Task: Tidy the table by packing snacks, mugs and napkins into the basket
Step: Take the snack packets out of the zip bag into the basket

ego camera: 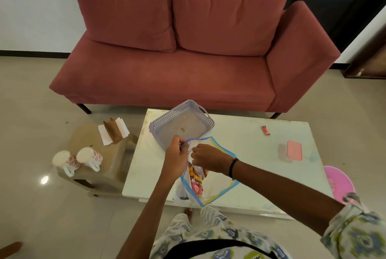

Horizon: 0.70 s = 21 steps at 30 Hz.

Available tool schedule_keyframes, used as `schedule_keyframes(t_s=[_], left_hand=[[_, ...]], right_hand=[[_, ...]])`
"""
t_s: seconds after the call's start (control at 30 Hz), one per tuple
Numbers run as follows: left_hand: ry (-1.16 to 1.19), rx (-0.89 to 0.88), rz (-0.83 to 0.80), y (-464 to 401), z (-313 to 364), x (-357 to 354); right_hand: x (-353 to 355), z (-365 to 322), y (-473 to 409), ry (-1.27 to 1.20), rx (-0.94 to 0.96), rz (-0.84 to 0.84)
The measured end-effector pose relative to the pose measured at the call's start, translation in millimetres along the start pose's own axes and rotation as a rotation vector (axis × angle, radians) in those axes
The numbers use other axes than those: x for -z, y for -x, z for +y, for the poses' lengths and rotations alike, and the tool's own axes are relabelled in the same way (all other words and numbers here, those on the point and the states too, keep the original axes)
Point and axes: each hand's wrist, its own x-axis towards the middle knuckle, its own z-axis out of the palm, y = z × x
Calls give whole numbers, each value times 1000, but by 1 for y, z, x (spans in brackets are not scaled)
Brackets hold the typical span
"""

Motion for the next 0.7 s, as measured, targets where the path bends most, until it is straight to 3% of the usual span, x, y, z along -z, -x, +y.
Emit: schedule_keyframes(t_s=[0.13, 0.47, 0.7], left_hand=[[53, 92, 30, -9, -6, 2], [316, 237, 109, -57, 1, 22], [406, 351, 291, -123, 19, 38]], right_hand=[[22, 3, 14, -196, -72, 97], [92, 61, 34, -577, -518, 409], [114, 112, 18, -631, -819, 695]])
